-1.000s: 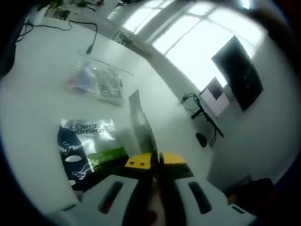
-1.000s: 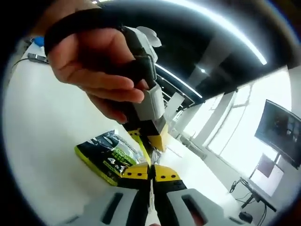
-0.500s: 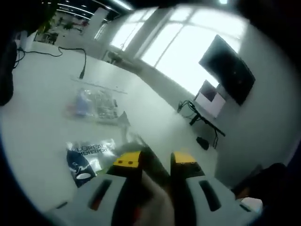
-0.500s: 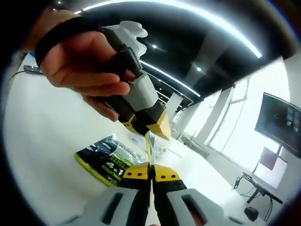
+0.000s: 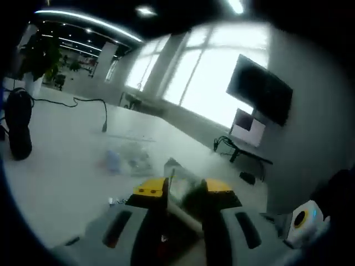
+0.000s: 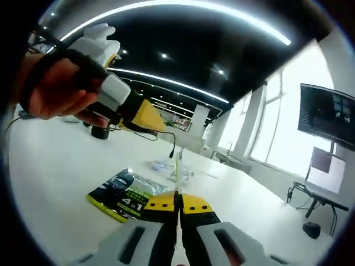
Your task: Clip sheet goods on table flip sheet goods clip sheet goods scan sheet goods put sheet goods back to table
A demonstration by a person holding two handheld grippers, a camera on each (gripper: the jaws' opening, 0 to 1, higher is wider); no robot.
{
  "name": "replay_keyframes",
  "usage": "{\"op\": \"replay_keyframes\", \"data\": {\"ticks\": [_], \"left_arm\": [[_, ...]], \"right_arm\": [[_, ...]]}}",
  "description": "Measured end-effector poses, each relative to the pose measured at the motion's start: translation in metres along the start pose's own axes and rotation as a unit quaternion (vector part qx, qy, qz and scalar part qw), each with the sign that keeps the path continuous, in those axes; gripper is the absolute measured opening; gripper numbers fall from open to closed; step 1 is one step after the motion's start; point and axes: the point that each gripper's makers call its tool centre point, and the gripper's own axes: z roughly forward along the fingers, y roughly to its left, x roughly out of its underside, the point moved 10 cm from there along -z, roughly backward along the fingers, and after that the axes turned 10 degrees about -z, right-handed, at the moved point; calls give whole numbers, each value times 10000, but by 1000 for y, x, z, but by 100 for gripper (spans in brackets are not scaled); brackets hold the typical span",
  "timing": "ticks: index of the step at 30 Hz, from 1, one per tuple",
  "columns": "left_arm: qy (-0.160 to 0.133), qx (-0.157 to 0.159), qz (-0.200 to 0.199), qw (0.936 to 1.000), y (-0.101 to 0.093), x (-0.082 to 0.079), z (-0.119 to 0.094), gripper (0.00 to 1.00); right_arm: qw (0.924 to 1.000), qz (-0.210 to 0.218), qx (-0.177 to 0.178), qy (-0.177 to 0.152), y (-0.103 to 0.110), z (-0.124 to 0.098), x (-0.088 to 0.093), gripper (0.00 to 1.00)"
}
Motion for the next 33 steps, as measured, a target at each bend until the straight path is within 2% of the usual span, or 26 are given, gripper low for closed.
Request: {"op": "replay_keyframes", "data": {"ticks": [9, 13, 14, 18, 21, 22, 23, 25, 27, 30, 33], "left_arm": [[-116, -50, -66, 9999, 16, 12, -14, 17], [-243, -65, 280, 9993, 18, 13, -20, 17], [-279, -63, 466, 9985, 19, 13, -22, 17], [-424, -89, 688, 9967, 24, 15, -30, 17], [-515, -198, 779, 9954, 33, 17, -36, 17], [-532, -227, 782, 9953, 36, 19, -39, 17], [-546, -260, 779, 9951, 38, 20, -41, 17], [-574, -293, 781, 9949, 44, 24, -44, 17], [-575, -285, 640, 9959, 53, 29, -47, 16], [-512, -410, 553, 9963, 65, 38, -52, 16], [-450, -551, 670, 9952, 74, 41, -59, 16]], "right_arm": [[9954, 941, 74, 137, -8, -3, 8, 0], [9889, 1476, 88, 167, -13, -3, 14, 0], [9894, 1440, 93, 191, -16, -3, 15, 0], [9787, 2037, 101, 240, -19, -4, 19, 0], [9731, 2281, 159, 272, -24, -4, 23, 0], [9717, 2337, 175, 286, -25, -5, 24, 0], [9658, 2565, 222, 311, -26, -5, 27, 0], [9623, 2695, 223, 296, -27, -5, 29, 0], [9553, 2930, 242, 316, -28, -5, 32, 0], [9537, 2972, 298, 351, -27, -4, 35, 0], [9527, 2987, 392, 397, -28, -5, 37, 0]]}}
